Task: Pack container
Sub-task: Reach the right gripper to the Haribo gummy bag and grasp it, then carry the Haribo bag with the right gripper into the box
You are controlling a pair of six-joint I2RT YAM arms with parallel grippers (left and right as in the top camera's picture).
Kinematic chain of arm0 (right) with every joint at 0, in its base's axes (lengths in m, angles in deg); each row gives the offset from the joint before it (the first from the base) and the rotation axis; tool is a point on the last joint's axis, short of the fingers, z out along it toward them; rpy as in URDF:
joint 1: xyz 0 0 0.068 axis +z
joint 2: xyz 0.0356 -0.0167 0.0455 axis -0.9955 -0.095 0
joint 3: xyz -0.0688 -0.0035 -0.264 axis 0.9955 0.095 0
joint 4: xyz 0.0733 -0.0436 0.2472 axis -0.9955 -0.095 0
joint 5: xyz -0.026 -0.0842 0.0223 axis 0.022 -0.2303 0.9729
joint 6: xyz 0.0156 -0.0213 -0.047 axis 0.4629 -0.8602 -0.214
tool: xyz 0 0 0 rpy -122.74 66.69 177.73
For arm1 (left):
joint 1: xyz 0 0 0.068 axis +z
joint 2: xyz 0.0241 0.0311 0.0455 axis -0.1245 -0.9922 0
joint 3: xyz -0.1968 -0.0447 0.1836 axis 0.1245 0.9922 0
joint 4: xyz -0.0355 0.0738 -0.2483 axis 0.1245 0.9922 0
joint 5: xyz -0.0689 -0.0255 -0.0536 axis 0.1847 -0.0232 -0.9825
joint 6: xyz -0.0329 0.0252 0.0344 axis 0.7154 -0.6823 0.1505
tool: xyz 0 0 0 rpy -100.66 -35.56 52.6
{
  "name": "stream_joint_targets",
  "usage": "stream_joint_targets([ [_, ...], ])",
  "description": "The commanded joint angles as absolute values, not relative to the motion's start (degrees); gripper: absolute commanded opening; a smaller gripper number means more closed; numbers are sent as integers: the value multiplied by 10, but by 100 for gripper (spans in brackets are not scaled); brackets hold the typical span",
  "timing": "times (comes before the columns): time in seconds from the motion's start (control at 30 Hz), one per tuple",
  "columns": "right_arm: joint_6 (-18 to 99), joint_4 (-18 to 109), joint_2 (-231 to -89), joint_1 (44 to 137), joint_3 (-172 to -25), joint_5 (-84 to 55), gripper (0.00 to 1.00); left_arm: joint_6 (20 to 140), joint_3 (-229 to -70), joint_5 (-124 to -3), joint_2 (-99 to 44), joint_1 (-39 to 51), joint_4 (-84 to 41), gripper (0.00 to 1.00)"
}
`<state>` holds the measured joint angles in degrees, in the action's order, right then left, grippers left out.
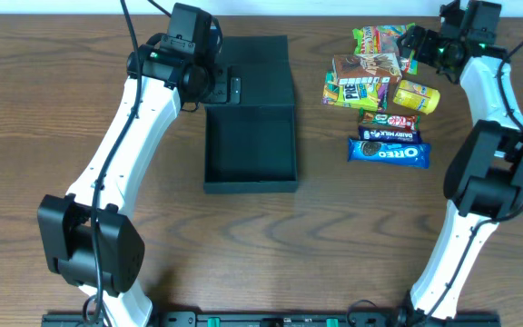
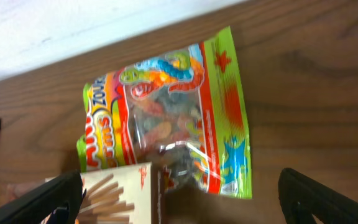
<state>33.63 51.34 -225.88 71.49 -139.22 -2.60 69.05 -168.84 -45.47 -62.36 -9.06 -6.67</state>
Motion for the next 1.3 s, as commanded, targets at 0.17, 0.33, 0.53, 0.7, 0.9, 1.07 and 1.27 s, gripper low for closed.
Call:
stream_joint_targets([
  [0.17,376,578,-2306,721,-1405,-24,99,687,-1691,-448,-634,-89,-60,95],
  [0.33,415,624,-2325,732,-1405,-24,99,687,-1691,-448,-634,-89,-60,95],
  [0.53,417,625,-2331,747,-1405,-60,99,687,-1691,-444,-634,-89,-60,96],
  [0.7,419,624,-2339,752,-1405,-80,99,687,-1691,-444,-634,-89,-60,95],
  [0.9,440,625,-2352,756,-1405,-88,98,687,-1691,-444,-634,-89,-60,95],
  [1.07,463,618,-2365,756,-1405,-88,80,686,-1691,-444,-634,-89,-59,96],
  [1.27,467,616,-2367,756,-1405,-88,61,686,-1691,-444,-634,-88,-59,95],
])
